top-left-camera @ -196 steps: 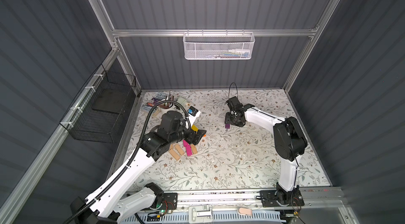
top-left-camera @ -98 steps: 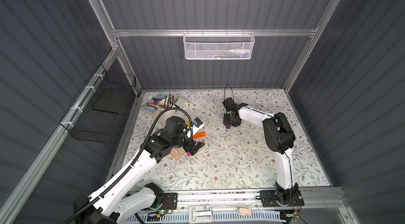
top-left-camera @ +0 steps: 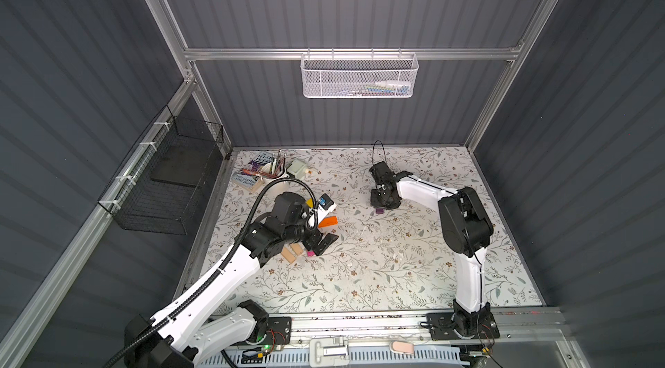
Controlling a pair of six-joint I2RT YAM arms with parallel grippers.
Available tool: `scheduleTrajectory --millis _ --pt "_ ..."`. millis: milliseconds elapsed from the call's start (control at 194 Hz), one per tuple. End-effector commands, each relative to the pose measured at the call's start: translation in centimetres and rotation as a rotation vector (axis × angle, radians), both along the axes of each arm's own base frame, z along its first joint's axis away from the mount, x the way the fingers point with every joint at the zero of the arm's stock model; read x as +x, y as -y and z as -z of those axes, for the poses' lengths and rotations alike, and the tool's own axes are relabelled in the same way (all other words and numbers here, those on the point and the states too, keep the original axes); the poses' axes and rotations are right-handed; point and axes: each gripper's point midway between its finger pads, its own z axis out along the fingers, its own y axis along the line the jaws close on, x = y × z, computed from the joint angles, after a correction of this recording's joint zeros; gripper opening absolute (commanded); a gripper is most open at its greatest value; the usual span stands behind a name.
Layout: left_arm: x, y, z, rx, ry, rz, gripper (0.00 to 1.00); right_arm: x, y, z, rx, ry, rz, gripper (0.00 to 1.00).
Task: Assemble the letter k with building blocks
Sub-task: Pick up the building block from the center of the board, then place the building block at the center of the board.
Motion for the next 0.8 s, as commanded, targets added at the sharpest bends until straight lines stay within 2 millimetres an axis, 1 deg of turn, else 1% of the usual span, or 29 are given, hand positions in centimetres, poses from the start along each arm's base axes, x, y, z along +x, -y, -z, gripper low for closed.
scheduleTrajectory --millis 0,93,201,258,345,464,660,799 --pt "-0.9 2.8 -3.2 -0.153 -0.018 0.085 1.0 0.6 3.2 -3.3 0.004 0.065 -0.091 0.21" --pt "-1.4 3.7 -4.2 -0.199 0.001 0.136 1.0 0.8 6.1 -4.4 -0.006 0.085 -0.12 0.22" --pt "-1.4 4.4 -5.2 -0.221 0.031 0.164 1.0 1.3 9.0 -4.9 -0.021 0.087 -0.128 0.22" --pt "-1.4 4.6 -5.2 -0.222 0.034 0.172 1.0 1.7 10.5 -4.8 -0.018 0.082 -0.122 0.22" --pt "-1.4 4.6 -5.0 -0.217 0.03 0.17 1.0 2.6 11.8 -4.5 0.007 0.076 -0.118 0.22" --pt "-1.5 4.4 -4.6 -0.207 0.03 0.168 0.99 3.8 13.2 -3.7 0.014 0.061 -0.107 0.23" --pt "-1.5 4.3 -4.3 -0.188 0.034 0.16 1.0 5.7 14.2 -2.1 0.031 0.033 -0.108 0.24" --pt "-1.3 4.3 -4.0 -0.181 0.03 0.149 1.0 6.6 14.6 -1.1 0.017 0.016 -0.091 0.24"
